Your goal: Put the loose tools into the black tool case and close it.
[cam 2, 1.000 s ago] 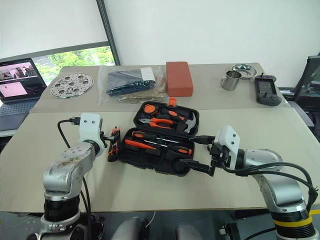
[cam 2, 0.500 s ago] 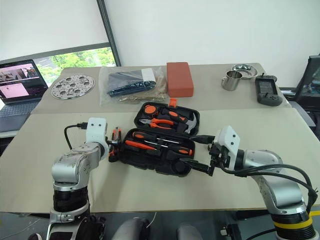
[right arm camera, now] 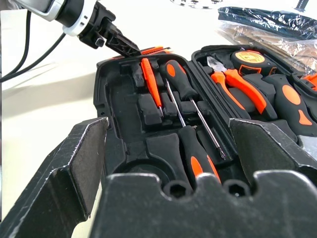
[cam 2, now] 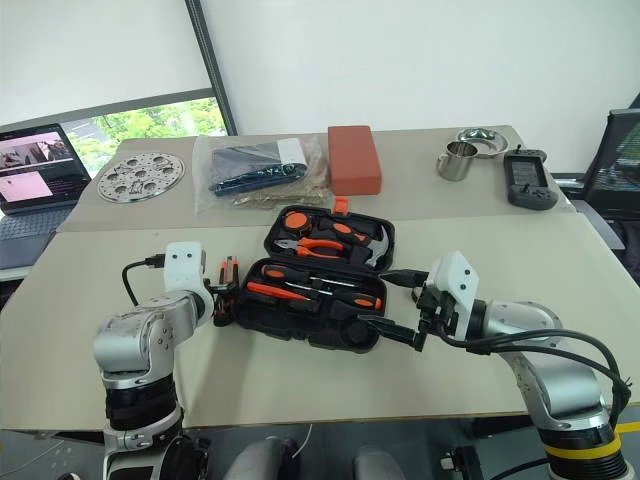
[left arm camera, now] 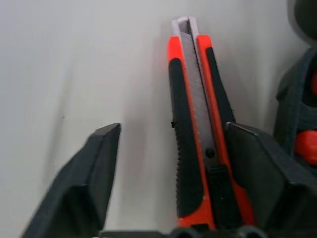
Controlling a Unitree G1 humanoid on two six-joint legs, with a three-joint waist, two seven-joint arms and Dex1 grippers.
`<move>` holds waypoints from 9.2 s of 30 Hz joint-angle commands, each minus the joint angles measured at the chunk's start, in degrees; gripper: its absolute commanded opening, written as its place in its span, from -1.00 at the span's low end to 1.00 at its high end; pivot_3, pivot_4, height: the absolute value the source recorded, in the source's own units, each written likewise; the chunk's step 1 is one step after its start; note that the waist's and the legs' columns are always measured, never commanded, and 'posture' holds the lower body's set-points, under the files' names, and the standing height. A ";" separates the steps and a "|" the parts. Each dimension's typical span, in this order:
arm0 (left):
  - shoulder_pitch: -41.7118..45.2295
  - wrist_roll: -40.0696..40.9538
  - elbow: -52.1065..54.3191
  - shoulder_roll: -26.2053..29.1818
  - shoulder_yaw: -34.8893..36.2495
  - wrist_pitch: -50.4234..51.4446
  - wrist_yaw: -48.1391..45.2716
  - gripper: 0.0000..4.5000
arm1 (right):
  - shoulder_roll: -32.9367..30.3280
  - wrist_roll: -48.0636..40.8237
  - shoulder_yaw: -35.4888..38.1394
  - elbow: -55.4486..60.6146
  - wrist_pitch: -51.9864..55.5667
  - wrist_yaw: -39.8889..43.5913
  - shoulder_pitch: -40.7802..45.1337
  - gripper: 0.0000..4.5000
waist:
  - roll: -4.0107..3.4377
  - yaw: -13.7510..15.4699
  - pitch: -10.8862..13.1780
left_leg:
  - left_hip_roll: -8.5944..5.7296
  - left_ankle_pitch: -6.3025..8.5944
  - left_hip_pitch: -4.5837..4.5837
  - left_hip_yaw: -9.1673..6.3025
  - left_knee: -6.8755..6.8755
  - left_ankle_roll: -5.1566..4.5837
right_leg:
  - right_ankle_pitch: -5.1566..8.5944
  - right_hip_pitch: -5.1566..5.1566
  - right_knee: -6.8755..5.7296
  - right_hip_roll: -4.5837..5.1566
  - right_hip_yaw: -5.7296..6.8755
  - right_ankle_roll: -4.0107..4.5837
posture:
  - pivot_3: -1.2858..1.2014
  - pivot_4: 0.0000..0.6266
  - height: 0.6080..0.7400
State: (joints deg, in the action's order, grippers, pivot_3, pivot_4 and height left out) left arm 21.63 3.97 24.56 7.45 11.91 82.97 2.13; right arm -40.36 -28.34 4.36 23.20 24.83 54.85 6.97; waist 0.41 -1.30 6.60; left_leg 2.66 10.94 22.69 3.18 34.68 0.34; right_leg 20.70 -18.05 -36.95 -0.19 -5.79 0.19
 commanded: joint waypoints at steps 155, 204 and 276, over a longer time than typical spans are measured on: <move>27.76 -10.20 -47.83 27.93 -38.91 -85.53 -86.46 0.98 | -1.48 -2.99 6.17 4.44 -3.71 -3.78 -6.42 1.00 | -0.12 0.50 0.12 | 0.13 -0.09 0.47 0.02 0.08 -0.17 | -0.02 -0.22 0.00 -0.40 0.00 0.01 | 0.03 -0.52 1.00; 20.81 -9.15 -45.66 26.79 -36.77 -85.77 -84.53 -0.99 | -0.13 -2.18 4.65 4.42 -3.46 -3.67 -5.78 1.00 | -0.26 0.67 0.04 | 0.12 -0.09 0.43 0.00 0.16 -0.17 | -0.02 -0.17 -0.08 -0.38 0.00 0.01 | 0.03 -0.52 1.00; 8.35 27.56 -9.17 42.05 -13.92 -52.55 -83.67 1.00 | -15.16 22.88 -18.58 -18.62 4.23 18.53 25.89 -0.99 | -0.41 0.33 0.21 | 0.19 -0.17 0.37 0.01 0.13 -0.34 | -0.02 -0.26 -0.10 -0.31 -0.01 0.01 | 0.03 -0.52 1.00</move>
State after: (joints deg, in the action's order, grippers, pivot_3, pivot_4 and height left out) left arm 30.24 31.61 15.05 48.32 -2.74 31.86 -80.97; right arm -54.38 -3.47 -16.48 -1.96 28.71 71.21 31.18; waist 0.00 -0.97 6.81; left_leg 2.87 10.77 23.08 3.19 34.80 0.00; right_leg 20.69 -18.32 -37.06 -0.52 -5.80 0.20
